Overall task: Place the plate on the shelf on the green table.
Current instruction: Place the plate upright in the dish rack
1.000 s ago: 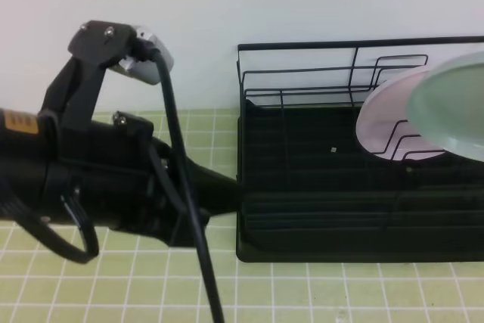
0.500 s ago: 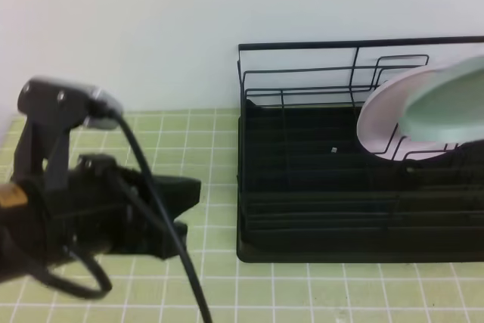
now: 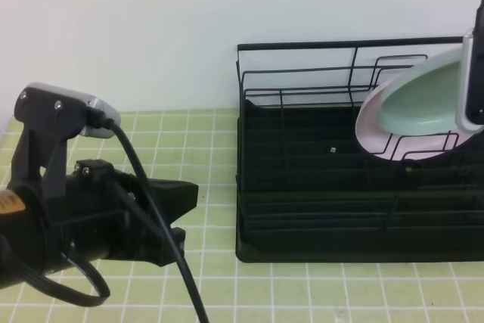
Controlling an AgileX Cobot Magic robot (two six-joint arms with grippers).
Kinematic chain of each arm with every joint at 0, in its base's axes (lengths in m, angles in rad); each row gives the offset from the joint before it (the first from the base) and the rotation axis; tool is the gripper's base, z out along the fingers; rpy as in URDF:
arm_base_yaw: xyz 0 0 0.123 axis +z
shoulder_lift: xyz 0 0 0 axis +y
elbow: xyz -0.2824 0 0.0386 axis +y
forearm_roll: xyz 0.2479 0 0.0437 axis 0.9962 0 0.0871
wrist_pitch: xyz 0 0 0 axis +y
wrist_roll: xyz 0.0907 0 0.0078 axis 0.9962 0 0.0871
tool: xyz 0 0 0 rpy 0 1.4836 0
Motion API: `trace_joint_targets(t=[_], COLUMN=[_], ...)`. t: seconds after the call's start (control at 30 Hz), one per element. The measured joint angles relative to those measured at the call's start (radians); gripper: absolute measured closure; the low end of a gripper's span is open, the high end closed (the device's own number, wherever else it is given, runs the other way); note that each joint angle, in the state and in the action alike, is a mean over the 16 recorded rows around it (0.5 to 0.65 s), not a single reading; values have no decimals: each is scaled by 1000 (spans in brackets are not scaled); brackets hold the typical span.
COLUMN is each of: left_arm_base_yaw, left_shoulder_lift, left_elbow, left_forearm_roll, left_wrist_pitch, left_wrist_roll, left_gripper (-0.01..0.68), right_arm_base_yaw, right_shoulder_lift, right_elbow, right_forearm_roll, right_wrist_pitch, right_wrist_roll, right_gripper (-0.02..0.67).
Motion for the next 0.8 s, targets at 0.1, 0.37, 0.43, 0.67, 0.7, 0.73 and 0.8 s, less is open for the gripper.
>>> trace_joint_targets(t=[0.1,0.37,0.43,0.67,0.7,0.73,0.8], left_arm_base_yaw=[0,0,0,0,0,0,0], left_shoulder_lift=[0,0,0,0,0,0,0], left_elbow=[0,0,0,0,0,0,0], left_forearm_roll=[0,0,0,0,0,-1,-1], left_wrist_pitch=[0,1,1,4,5,5,6], left_wrist_roll=[2,3,3,3,3,3,2], left_gripper=[673,673,673,673,673,673,673], right_arm_base_yaw=[-1,-7,-10,-21,-22,-23,-25], right_shoulder_lift=[18,40,43,49,50,52,53], right_elbow=[-1,-8,-9,-16,-17,-17,-17], right_forearm_roll=[-1,-4,-4,-2,-2,-1,-1], right_wrist_pitch=[-19,-58,-64,-77,-78,-79,-81], right_wrist_roll=[9,46,57,93,97,103,118], right_gripper=[598,606,606,598,595,591,591])
